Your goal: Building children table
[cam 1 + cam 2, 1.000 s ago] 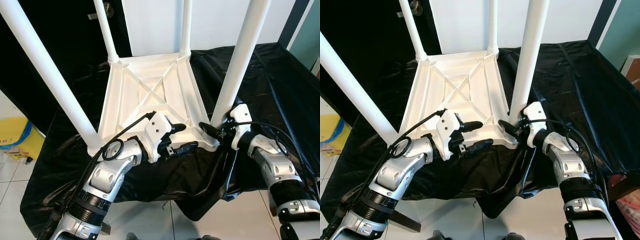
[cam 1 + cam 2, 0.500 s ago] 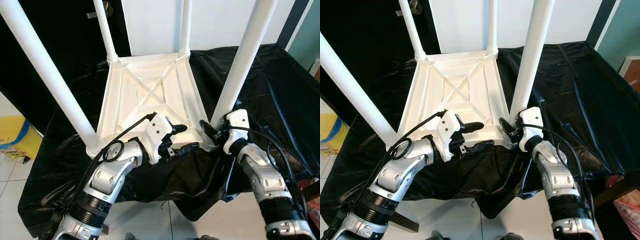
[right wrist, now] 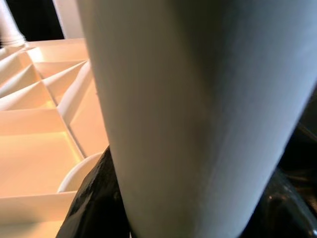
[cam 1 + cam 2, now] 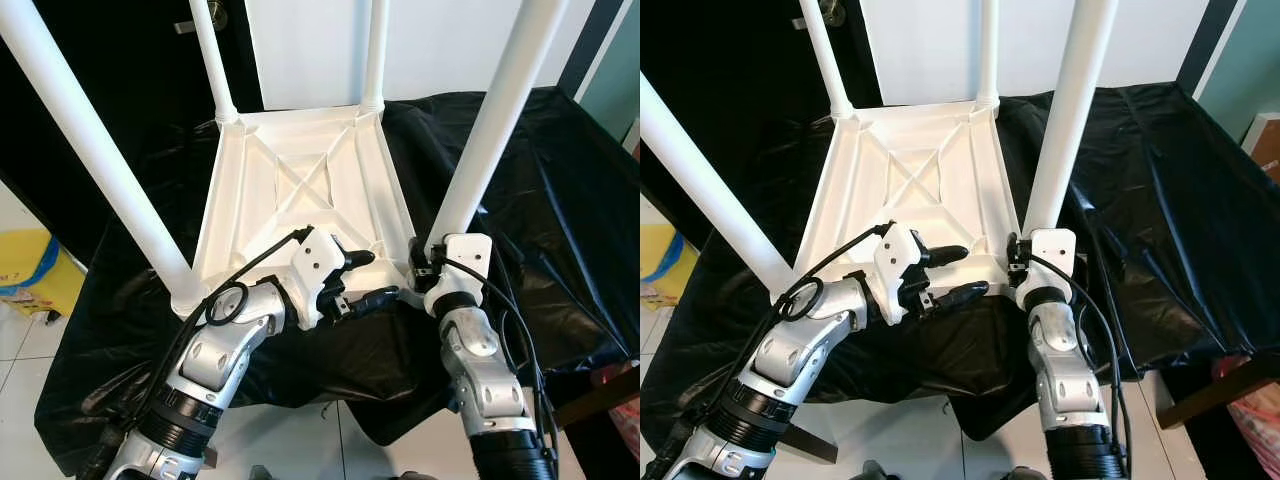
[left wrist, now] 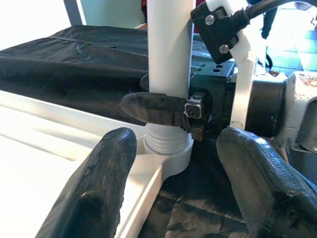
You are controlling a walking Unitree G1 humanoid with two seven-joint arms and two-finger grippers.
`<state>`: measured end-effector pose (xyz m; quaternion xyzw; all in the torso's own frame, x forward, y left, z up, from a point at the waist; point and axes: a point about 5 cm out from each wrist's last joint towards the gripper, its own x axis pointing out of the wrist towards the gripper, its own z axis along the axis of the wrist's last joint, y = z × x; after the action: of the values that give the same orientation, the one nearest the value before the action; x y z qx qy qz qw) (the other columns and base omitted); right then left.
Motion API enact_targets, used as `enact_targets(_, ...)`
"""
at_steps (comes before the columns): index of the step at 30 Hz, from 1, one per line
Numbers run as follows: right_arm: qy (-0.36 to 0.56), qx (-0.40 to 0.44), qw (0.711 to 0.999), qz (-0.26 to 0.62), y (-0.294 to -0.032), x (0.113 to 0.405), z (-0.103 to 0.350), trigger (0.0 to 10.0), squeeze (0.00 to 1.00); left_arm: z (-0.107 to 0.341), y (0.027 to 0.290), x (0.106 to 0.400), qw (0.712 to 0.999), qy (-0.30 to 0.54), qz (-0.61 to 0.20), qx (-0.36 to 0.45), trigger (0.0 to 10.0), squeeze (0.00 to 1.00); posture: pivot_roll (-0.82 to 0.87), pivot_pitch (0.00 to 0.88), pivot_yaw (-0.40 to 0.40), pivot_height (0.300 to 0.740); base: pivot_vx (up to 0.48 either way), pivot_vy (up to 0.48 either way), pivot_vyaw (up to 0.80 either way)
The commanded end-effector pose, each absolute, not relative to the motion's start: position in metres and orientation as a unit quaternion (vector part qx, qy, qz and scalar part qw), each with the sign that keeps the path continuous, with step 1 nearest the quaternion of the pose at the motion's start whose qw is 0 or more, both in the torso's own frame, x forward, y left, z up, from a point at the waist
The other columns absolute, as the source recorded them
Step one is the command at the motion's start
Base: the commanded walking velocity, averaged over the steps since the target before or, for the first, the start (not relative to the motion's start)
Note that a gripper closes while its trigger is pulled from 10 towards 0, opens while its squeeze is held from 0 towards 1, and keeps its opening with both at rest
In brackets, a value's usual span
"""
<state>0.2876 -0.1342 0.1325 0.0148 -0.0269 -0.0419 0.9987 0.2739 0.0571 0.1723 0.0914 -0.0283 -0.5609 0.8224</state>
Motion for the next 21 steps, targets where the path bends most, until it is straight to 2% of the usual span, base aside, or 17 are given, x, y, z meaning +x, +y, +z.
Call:
enact_targets(1, 0.037, 0.039, 0.997, -0.053, -0.124, 0.277, 0.108, 10.0, 0.0, 0.17, 0.057, 0.27, 0.817, -0.023, -0.57, 0.09, 10.0, 0.0, -0.13, 0.057, 0.052, 0.74, 0.0, 0.0, 0.0)
enact_targets(13, 0.018, 0.044, 0.998, -0.048, -0.121, 0.278, 0.117, 10.0, 0.0, 0.171, 0.06, 0.273, 0.825, -0.025, -0.558, 0.083, 10.0, 0.0, -0.13, 0.044, 0.048, 0.74, 0.0, 0.0, 0.0)
enact_targets(14, 0.014, 0.041, 0.998, -0.047, -0.121, 0.278, 0.119, 10.0, 0.07, 0.171, 0.06, 0.273, 0.825, -0.025, -0.558, 0.083, 10.0, 0.0, -0.13, 0.044, 0.048, 0.74, 0.0, 0.0, 0.0)
enact_targets(15, 0.014, 0.041, 0.998, -0.047, -0.121, 0.278, 0.119, 10.0, 0.07, 0.171, 0.06, 0.273, 0.825, -0.025, -0.558, 0.083, 10.0, 0.0, -0.13, 0.044, 0.048, 0.74, 0.0, 0.0, 0.0)
enact_targets(16, 0.012, 0.045, 0.998, -0.049, -0.122, 0.278, 0.121, 10.0, 0.36, 0.171, 0.06, 0.272, 0.825, -0.025, -0.558, 0.083, 10.0, 0.0, -0.13, 0.044, 0.048, 0.74, 0.0, 0.0, 0.0)
enact_targets(17, 0.008, 0.046, 0.998, -0.045, -0.122, 0.279, 0.122, 10.0, 1.0, 0.171, 0.06, 0.272, 0.825, -0.025, -0.558, 0.084, 10.0, 0.0, -0.13, 0.038, 0.049, 0.74, 0.0, 0.0, 0.0)
enact_targets(21, -0.013, 0.044, 0.999, -0.022, -0.127, 0.279, 0.13, 10.0, 1.0, 0.171, 0.06, 0.272, 0.824, -0.025, -0.559, 0.085, 10.0, 0.0, -0.13, 0.036, 0.05, 0.74, 0.0, 0.0, 0.0)
